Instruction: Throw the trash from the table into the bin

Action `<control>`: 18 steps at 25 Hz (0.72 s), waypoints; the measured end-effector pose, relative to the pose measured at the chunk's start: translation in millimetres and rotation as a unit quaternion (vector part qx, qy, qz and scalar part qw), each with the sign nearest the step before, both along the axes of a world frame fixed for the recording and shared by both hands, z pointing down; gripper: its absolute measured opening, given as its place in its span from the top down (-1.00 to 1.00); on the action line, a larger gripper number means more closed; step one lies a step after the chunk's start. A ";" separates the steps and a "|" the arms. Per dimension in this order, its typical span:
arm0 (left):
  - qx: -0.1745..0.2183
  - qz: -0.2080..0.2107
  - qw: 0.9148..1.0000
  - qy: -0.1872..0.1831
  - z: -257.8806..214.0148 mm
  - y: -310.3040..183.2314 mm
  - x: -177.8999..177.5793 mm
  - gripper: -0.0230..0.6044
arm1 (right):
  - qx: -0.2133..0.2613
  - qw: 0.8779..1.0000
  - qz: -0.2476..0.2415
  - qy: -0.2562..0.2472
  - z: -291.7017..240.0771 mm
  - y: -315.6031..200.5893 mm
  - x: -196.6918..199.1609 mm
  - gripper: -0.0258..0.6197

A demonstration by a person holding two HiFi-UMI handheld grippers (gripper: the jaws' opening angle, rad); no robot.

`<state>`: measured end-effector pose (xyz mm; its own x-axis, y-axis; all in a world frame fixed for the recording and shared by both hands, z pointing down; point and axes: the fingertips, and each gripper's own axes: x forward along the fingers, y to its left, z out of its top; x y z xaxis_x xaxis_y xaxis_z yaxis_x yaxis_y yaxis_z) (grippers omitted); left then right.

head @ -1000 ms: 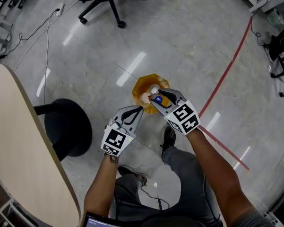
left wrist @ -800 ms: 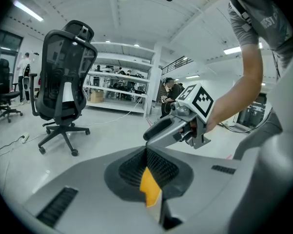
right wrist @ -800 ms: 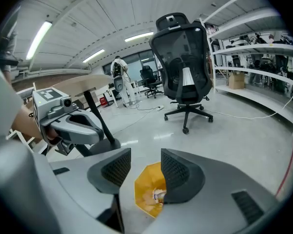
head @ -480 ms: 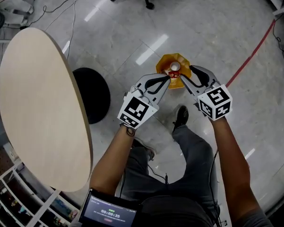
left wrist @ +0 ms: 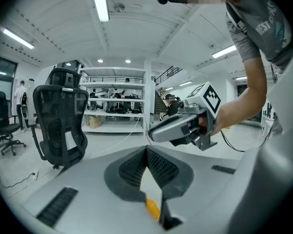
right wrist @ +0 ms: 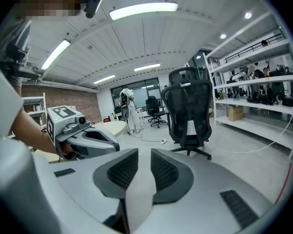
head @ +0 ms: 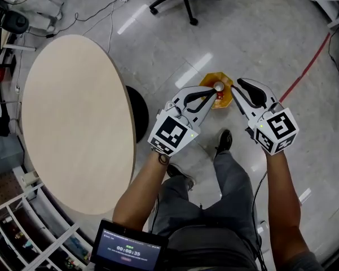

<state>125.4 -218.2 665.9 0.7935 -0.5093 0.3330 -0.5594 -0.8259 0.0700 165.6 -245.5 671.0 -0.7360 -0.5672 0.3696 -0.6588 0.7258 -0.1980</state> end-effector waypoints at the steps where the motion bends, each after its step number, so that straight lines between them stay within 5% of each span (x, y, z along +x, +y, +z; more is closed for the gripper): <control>1: 0.007 0.000 1.000 0.002 -16.0 2.8 -0.2 0.79 | 0.009 1.000 0.000 -0.003 -17.9 4.1 -0.4 0.70; 3: 0.022 -0.001 1.000 0.006 -47.3 8.6 -1.9 0.79 | 0.025 1.000 -0.002 -0.009 -52.6 13.0 -2.5 0.88; 11: 0.086 0.022 0.996 0.005 -165.7 46.8 -20.2 0.79 | 0.075 0.997 -0.020 -0.025 -180.7 57.7 -26.2 0.89; 18: 0.147 0.010 0.989 -0.008 -289.6 83.3 -76.4 0.79 | 0.127 0.990 -0.050 -0.037 -307.4 84.9 -70.3 0.89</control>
<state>49.0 -135.0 376.3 0.7999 -0.5708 0.1852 -0.5424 -0.8198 -0.1837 95.3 -160.5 363.6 -0.8129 -0.5579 0.1671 -0.5717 0.8192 -0.0462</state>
